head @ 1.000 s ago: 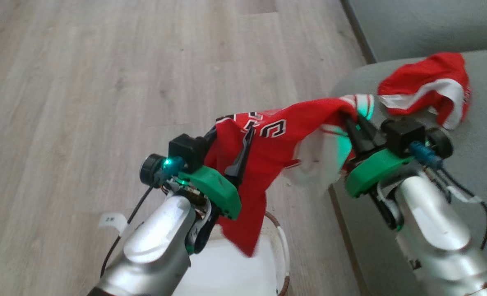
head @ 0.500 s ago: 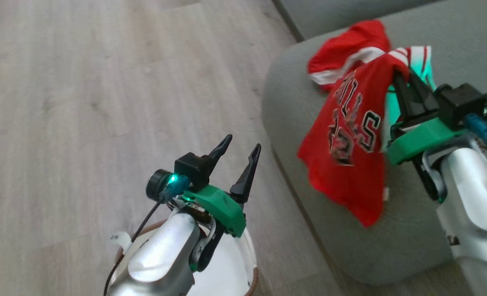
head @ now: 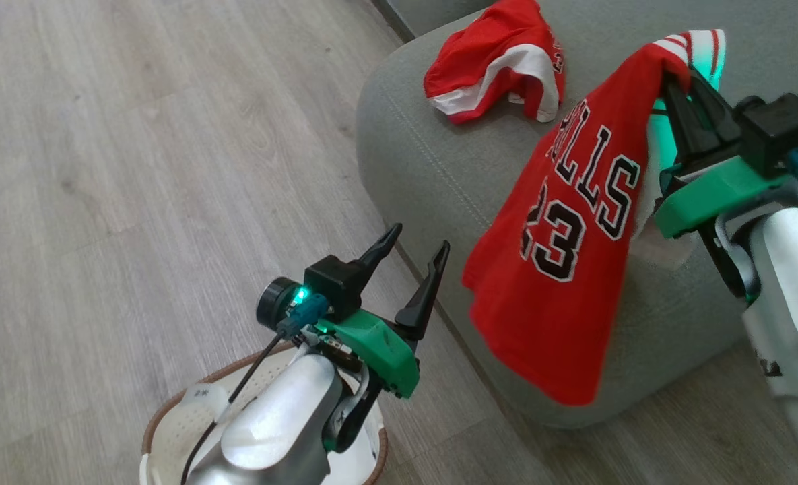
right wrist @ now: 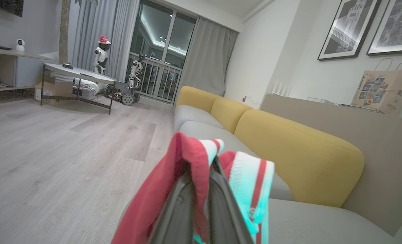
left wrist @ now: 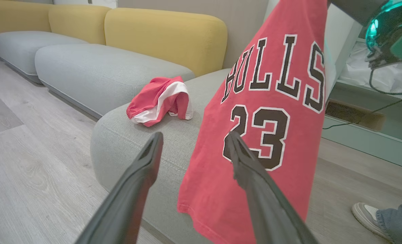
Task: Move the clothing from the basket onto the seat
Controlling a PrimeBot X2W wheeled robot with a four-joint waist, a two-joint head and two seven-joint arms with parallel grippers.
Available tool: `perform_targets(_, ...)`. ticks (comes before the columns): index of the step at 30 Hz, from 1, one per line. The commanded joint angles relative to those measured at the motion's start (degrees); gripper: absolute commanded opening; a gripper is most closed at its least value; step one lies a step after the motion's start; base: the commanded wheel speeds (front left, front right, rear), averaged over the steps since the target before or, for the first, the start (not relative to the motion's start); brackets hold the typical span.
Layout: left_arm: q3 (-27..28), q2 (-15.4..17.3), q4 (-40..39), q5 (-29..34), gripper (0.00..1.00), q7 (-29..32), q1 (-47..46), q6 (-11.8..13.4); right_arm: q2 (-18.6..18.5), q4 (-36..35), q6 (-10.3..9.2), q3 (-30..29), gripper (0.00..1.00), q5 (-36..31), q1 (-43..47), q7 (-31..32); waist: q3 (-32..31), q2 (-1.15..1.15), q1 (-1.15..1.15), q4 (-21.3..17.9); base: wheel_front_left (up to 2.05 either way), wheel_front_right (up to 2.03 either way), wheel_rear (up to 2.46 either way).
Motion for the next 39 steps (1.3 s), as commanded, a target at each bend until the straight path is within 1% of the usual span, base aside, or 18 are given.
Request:
perform_targets(1,1.6,0.5,-2.1,-0.4,1.00,-0.7,-2.0,0.2,-0.6,-1.7,0.40,1.0,0.00,0.4,-3.1,0.2,0.1,0.00,0.00,0.5,0.00,0.00,0.00)
perform_targets(6,1.5,0.4,-2.3,-0.5,1.00,-0.7,-1.9,0.6,-2.2,0.8,0.40,3.3,0.00,1.0,-6.7,1.0,0.7,0.00,0.00,3.2,0.00,0.00,0.00)
perform_targets(10,1.9,0.4,-3.0,0.1,1.00,-0.7,-1.7,1.0,-4.0,3.7,0.40,3.6,0.00,1.4,-12.4,1.8,1.5,0.00,0.00,6.0,0.00,0.00,0.00)
perform_targets(11,2.1,0.4,-3.6,0.7,1.00,-0.7,-1.8,1.2,-5.0,5.5,0.40,3.3,0.00,2.0,-16.3,2.4,2.6,0.00,0.00,7.5,0.00,0.00,0.00)
perform_targets(16,2.3,0.4,-4.6,2.7,1.00,-0.7,-3.7,1.2,-9.2,10.9,0.40,1.5,0.00,1.7,-28.8,3.8,7.0,0.00,0.00,11.7,0.00,0.00,0.00)
perform_targets(17,2.3,0.4,-4.6,2.7,1.00,-0.7,-3.7,1.2,-9.2,10.9,0.40,1.5,0.00,1.7,-28.8,3.8,7.0,0.00,0.00,11.7,0.00,0.00,0.00)
perform_targets(20,2.1,0.4,-5.2,4.0,1.00,-0.7,-5.5,1.1,-12.5,14.6,0.40,0.1,0.00,0.1,-37.0,4.3,10.7,0.00,0.00,14.3,0.00,0.00,0.00)
perform_targets(24,1.7,0.5,-5.9,5.6,1.00,-0.7,-7.8,1.1,-16.3,18.3,0.40,-3.3,0.00,-3.9,-45.9,4.5,15.5,0.00,0.00,17.5,0.00,0.00,0.00)
perform_targets(29,0.9,0.5,-7.0,7.5,1.00,-0.7,-10.7,1.1,-18.7,22.8,0.40,-9.7,0.00,-8.9,-53.5,2.9,21.4,0.00,0.00,20.7,0.00,0.00,0.00)
perform_targets(32,0.7,0.5,-8.0,8.5,1.00,-0.7,-12.5,1.5,-19.0,26.1,0.40,-13.4,0.00,-12.3,-54.7,1.6,24.9,0.00,0.00,22.0,0.00,0.00,0.00)
perform_targets(34,0.9,0.5,-8.8,9.0,1.00,-0.7,-13.5,2.1,-18.5,28.5,0.40,-16.5,0.00,-14.1,-54.4,0.6,27.1,0.00,0.00,22.3,0.00,0.00,0.00)
perform_targets(39,0.8,1.0,-9.9,10.1,1.00,-0.5,-14.7,2.8,-16.9,34.4,0.40,-23.9,0.00,-19.0,-50.7,-1.7,31.8,0.00,0.00,23.1,0.00,0.00,0.00)
